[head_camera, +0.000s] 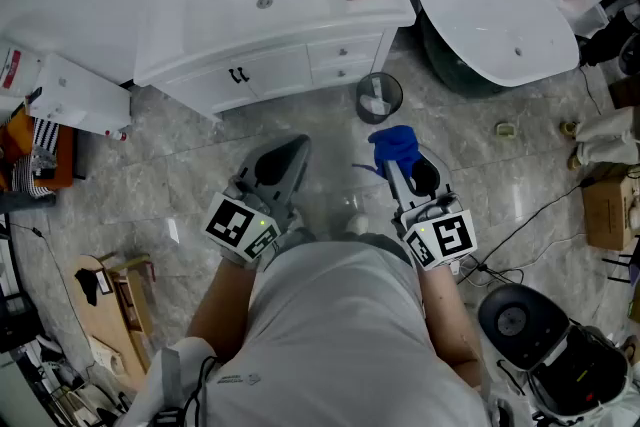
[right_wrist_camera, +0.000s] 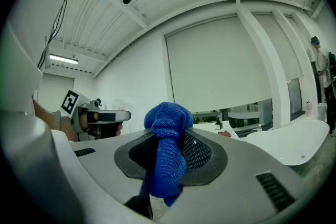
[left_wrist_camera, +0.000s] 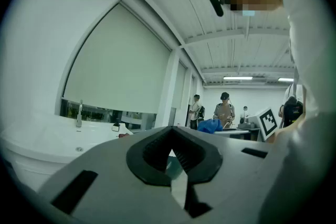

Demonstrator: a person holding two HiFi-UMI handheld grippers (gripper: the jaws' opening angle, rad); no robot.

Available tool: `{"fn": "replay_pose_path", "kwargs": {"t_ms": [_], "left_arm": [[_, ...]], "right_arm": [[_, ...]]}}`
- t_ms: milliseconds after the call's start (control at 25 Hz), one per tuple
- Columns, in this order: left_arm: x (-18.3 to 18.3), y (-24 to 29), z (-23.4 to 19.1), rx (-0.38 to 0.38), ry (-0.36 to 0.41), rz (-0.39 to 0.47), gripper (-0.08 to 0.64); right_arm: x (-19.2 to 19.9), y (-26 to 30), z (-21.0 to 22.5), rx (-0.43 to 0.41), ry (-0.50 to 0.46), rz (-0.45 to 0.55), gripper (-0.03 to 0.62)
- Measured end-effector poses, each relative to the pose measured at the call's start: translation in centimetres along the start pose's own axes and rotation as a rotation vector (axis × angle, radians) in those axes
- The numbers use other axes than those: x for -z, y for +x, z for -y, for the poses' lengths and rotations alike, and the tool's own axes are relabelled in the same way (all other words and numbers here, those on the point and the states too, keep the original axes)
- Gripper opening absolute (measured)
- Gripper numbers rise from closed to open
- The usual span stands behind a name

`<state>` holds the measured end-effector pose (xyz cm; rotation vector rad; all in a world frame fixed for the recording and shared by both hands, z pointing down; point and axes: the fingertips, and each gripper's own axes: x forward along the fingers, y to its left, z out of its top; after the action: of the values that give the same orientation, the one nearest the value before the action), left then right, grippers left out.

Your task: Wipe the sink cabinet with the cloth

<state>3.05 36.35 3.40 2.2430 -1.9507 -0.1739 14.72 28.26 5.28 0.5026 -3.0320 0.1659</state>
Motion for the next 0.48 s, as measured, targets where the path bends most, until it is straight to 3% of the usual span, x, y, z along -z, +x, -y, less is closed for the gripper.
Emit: {"fn": "replay_pose_path", "kwargs": {"t_ms": [480], "left_arm": [[2.5,4.1,2.2,-0.095,0.013,-0.074,0.009]], "right_arm": [[1.7,-1.9,4.6,-0.039,0.086,-0.053,0.121]]}}
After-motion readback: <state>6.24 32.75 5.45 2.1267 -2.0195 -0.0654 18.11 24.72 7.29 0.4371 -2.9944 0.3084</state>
